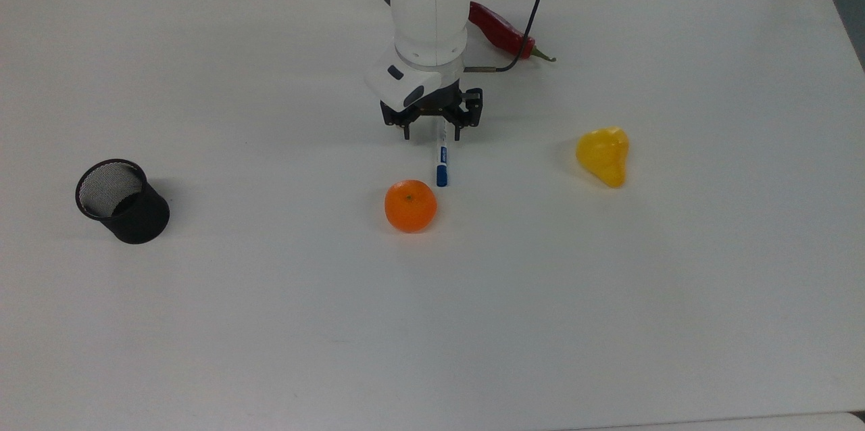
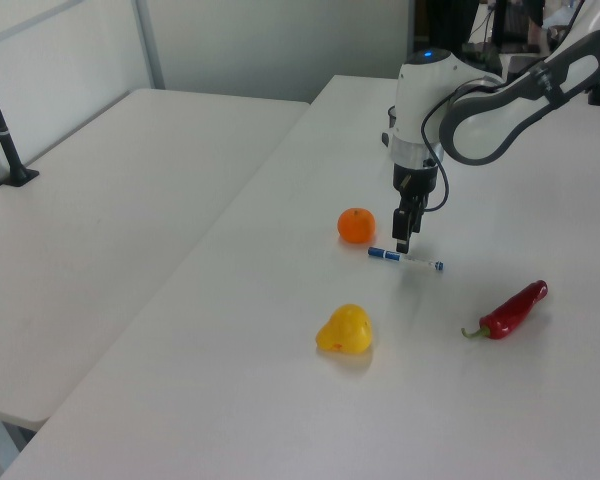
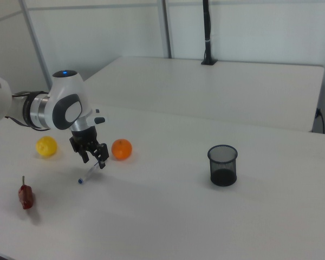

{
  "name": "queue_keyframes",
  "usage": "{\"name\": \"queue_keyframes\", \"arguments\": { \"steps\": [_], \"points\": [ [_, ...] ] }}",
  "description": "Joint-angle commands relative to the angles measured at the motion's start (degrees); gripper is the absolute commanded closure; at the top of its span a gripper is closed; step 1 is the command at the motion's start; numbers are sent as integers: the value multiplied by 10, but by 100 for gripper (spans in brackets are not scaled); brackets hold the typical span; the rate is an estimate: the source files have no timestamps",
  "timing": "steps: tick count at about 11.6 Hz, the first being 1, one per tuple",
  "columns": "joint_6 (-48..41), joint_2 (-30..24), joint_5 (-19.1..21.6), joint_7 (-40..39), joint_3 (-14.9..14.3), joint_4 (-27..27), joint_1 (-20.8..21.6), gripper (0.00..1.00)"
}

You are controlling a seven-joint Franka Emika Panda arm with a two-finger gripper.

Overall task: Place marker
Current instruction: 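Close the gripper on the marker's middle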

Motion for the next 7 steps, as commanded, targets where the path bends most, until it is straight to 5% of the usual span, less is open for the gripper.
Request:
{"name": "queue_keyframes", "arguments": {
  "steps": [1, 7],
  "points": [
    [19, 11, -30, 22, -3, -7, 6, 25],
    [19, 19, -46, 21, 3, -8, 11, 45]
  ]
}}
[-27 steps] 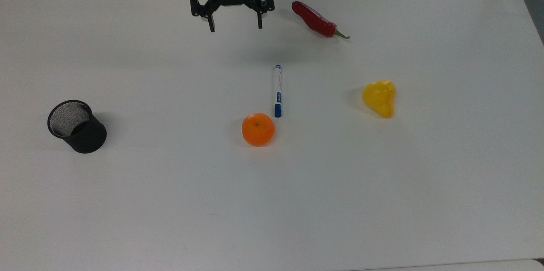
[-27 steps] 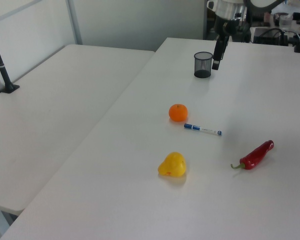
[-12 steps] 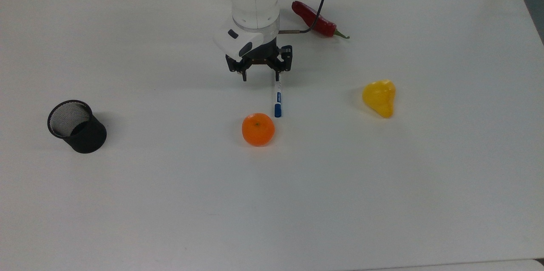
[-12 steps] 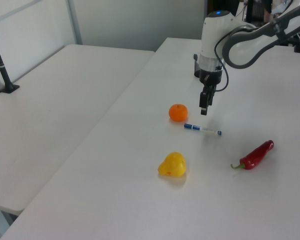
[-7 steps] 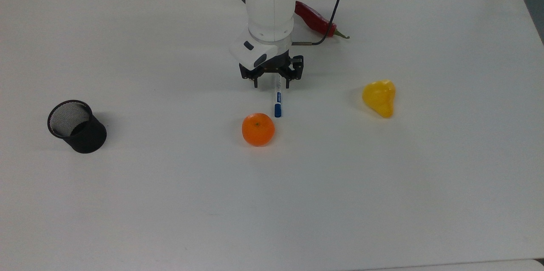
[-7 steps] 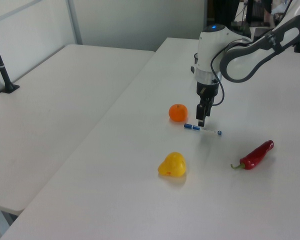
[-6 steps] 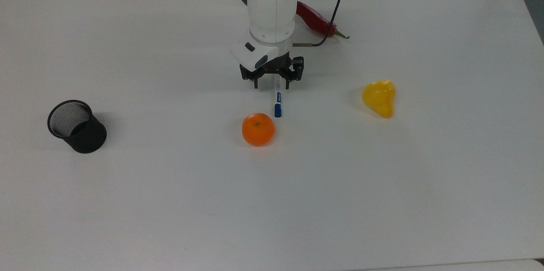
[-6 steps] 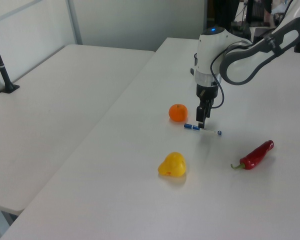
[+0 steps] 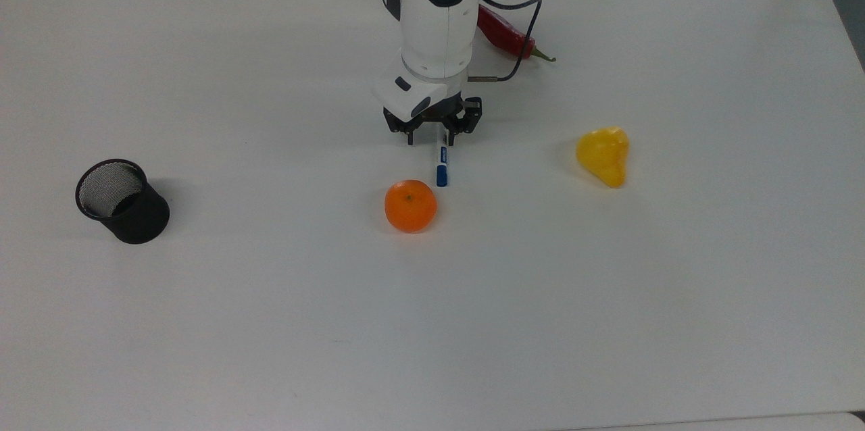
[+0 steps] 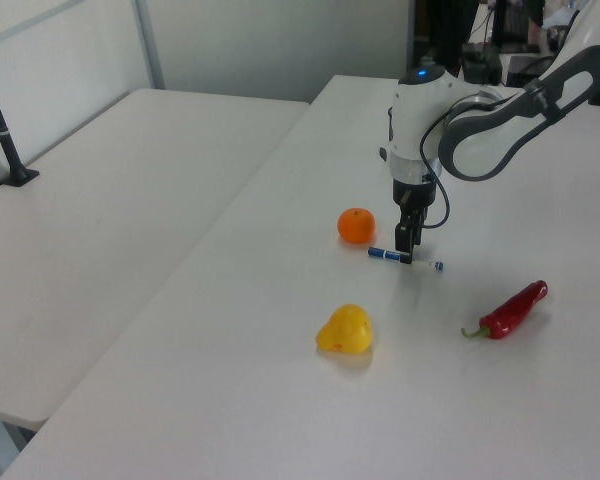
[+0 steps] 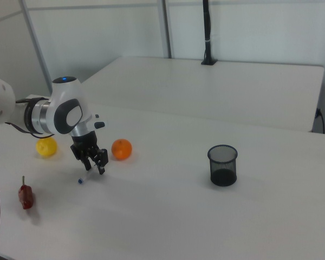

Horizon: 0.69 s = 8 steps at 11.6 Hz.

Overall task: Place marker
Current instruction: 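Close the gripper on the marker's middle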

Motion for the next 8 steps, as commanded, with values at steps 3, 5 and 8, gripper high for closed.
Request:
{"name": "queue_keyframes", "arguments": {
  "steps": [3, 5, 8],
  "points": [
    [16, -1, -21, 14, 2, -8, 5, 79],
    [15, -1, -22, 14, 2, -10, 9, 100],
    [6, -9, -22, 10, 2, -11, 7, 100]
  ]
}}
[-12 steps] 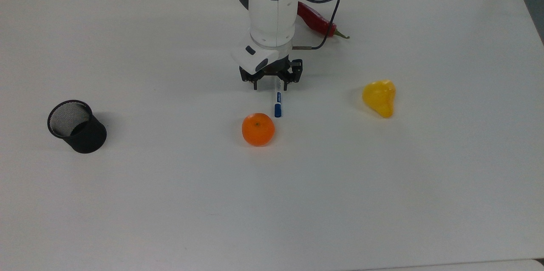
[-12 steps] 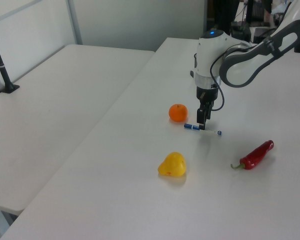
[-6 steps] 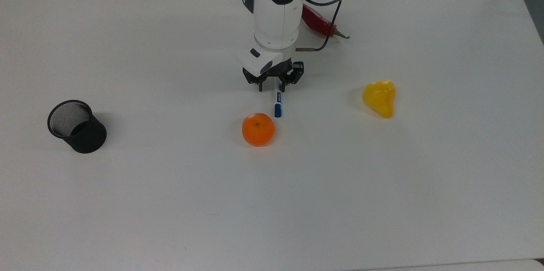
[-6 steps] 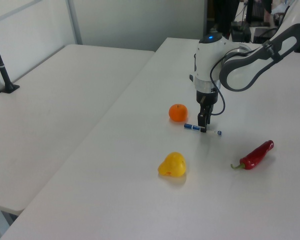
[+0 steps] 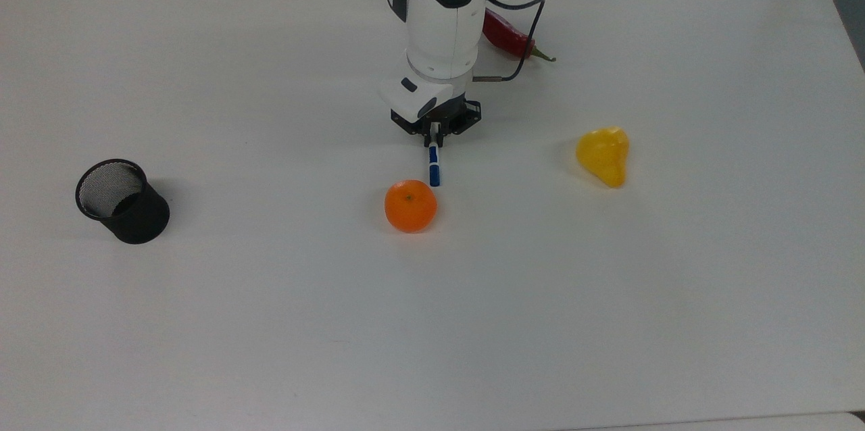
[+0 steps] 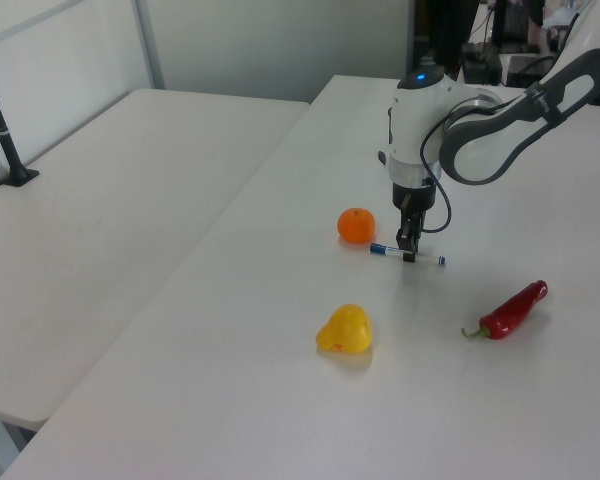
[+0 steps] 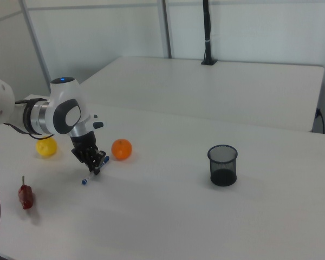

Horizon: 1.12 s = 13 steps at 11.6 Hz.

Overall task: Place marker
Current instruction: 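Close the gripper on the marker's middle, then lift the marker and carry it over the black mesh pen cup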

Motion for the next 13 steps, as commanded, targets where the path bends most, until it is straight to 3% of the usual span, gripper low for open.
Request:
{"name": "queue_keyframes", "arguments": {
  "steps": [1, 9, 13],
  "points": [
    [4, -21, -12, 8, -3, -11, 3, 100],
    [-128, -159, 0, -28, -12, 14, -34, 100],
    [-207, -180, 58, -68, -48, 80, -50, 100]
  ]
}}
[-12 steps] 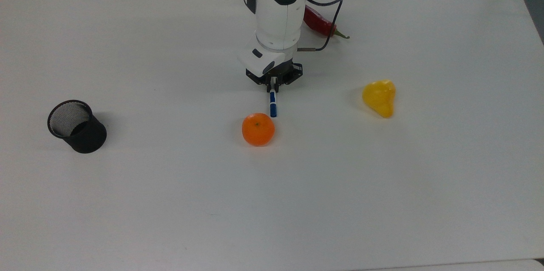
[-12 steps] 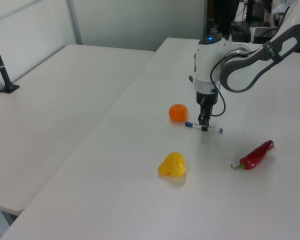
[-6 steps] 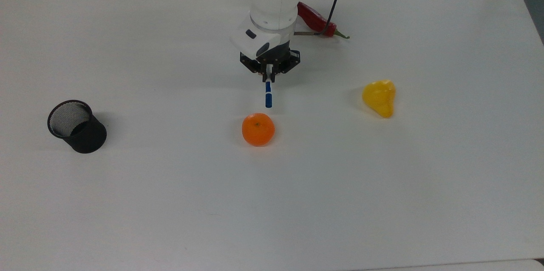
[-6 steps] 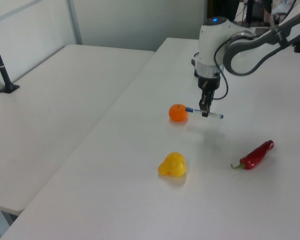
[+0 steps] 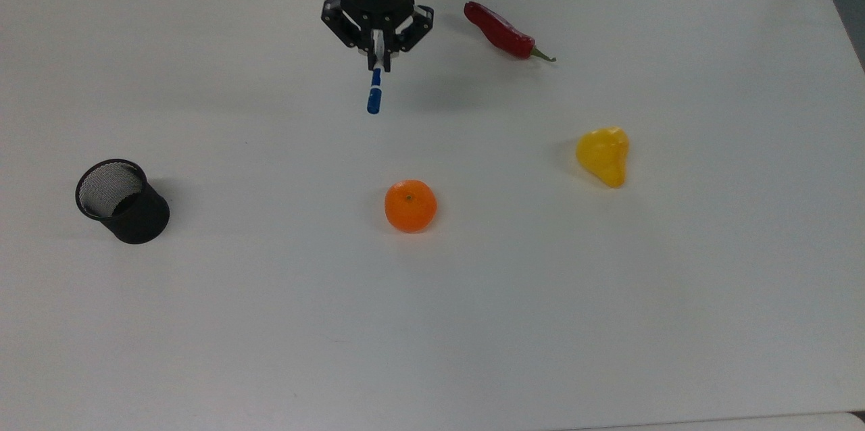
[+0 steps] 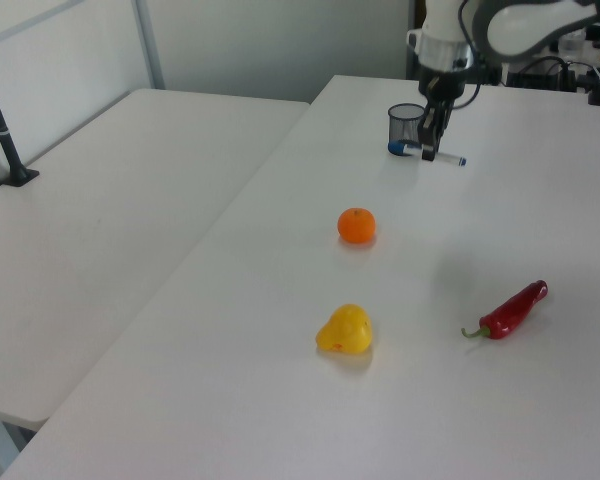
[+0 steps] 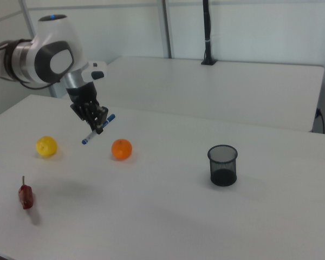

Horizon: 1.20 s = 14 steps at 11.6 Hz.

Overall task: Place marker
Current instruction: 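Lift the marker and carry it over the black mesh pen cup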

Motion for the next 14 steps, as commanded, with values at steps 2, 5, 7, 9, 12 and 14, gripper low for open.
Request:
{"name": "queue_keyframes", "arguments": {
  "steps": [2, 5, 7, 9, 12, 14],
  "points": [
    [-65, -19, 53, -52, -51, 66, -2, 100],
    [-56, -24, 52, -104, -94, 101, -17, 100],
    [-6, -23, 52, -120, -118, 103, -22, 100],
    [69, -13, 52, -121, -128, 96, -41, 100],
    [193, 22, 52, -121, -130, 77, -67, 100],
    [288, 53, 52, -120, -142, 63, -73, 100]
  ]
}}
